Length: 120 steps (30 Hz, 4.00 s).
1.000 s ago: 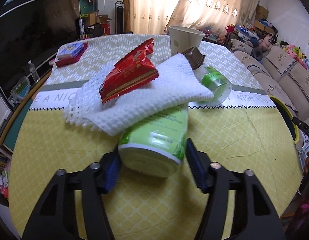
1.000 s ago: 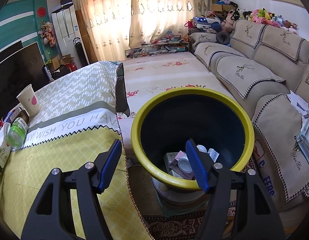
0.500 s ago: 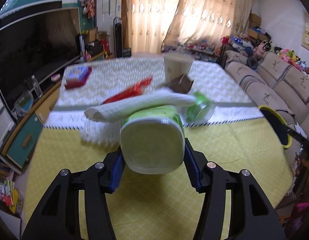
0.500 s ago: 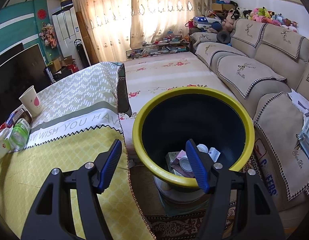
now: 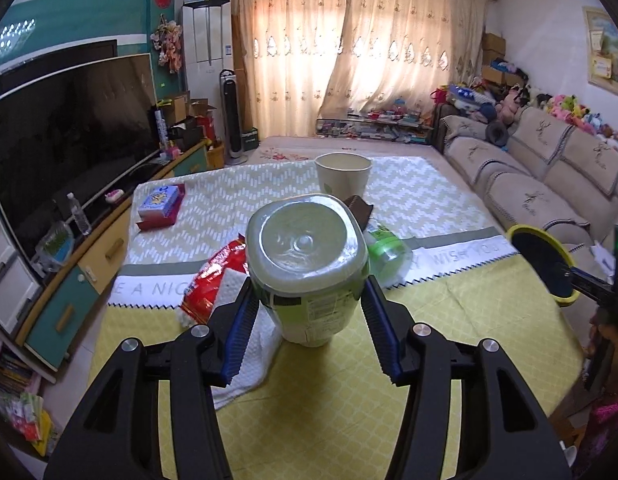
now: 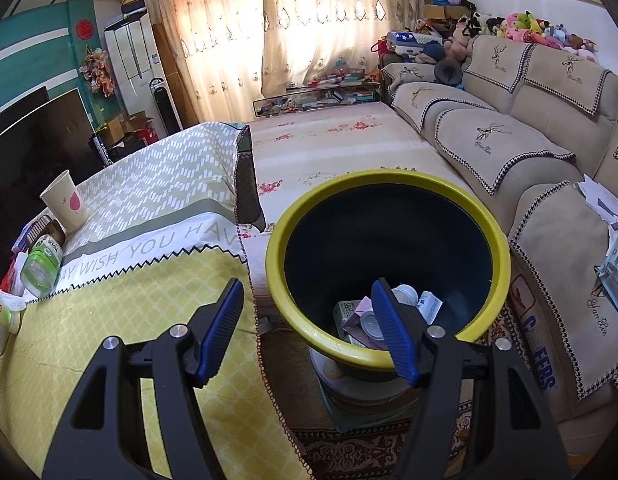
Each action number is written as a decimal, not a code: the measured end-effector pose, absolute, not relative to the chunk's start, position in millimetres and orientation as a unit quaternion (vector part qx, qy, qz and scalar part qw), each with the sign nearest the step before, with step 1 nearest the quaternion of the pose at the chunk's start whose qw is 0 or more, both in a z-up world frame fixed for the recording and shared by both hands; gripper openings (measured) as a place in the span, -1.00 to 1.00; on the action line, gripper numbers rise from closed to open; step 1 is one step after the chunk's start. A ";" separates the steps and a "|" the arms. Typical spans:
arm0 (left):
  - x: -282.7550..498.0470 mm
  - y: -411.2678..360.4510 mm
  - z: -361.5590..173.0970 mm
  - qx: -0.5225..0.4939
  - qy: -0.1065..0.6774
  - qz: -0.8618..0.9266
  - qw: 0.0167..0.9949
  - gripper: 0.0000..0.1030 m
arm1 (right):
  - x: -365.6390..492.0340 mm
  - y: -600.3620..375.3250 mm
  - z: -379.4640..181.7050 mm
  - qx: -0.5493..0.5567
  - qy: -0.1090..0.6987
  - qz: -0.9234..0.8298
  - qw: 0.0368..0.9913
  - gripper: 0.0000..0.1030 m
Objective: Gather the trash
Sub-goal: 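Carry the green bottle with the left gripper and drop it into the bin, then return the left gripper to the table and grasp the green-capped bottle with the right gripper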
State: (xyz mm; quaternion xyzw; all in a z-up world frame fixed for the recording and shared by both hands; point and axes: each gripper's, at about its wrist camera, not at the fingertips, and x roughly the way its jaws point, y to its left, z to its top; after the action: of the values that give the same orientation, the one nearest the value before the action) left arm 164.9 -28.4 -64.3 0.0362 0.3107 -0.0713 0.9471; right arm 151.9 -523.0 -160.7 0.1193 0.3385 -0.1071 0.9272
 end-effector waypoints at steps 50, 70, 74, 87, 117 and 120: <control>189.9 -269.1 1.1 0.080 0.243 -0.344 0.904 0.01 | 94.2 -605.1 -131.5 0.151 0.287 -0.176 0.930 0.23; 251.9 -457.5 -50.0 0.127 0.265 -0.370 0.882 0.43 | 72.0 -650.4 -141.3 0.180 0.284 -0.203 0.920 0.23; 219.0 -390.2 -30.9 0.117 0.232 -0.355 0.898 0.59 | 76.6 -638.2 -136.5 0.175 0.281 -0.189 0.924 0.23; 142.8 -170.8 -27.3 0.068 0.227 -0.200 0.951 0.79 | 111.7 -542.4 -119.4 0.117 0.297 -0.106 0.942 0.23; 139.7 63.9 -91.4 -0.064 0.284 0.001 0.957 0.90 | 249.3 -276.4 -122.4 -0.024 0.377 0.133 0.916 0.24; 139.7 69.6 -93.7 -0.070 0.286 0.004 0.956 0.90 | 253.5 -260.6 -122.7 -0.028 0.378 0.143 0.914 0.27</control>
State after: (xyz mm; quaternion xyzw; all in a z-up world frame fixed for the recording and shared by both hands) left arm 139.7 69.6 -93.7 -0.0696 0.2857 0.0039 0.9558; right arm 253.5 -260.6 -122.7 -0.0276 0.3777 0.1430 0.9144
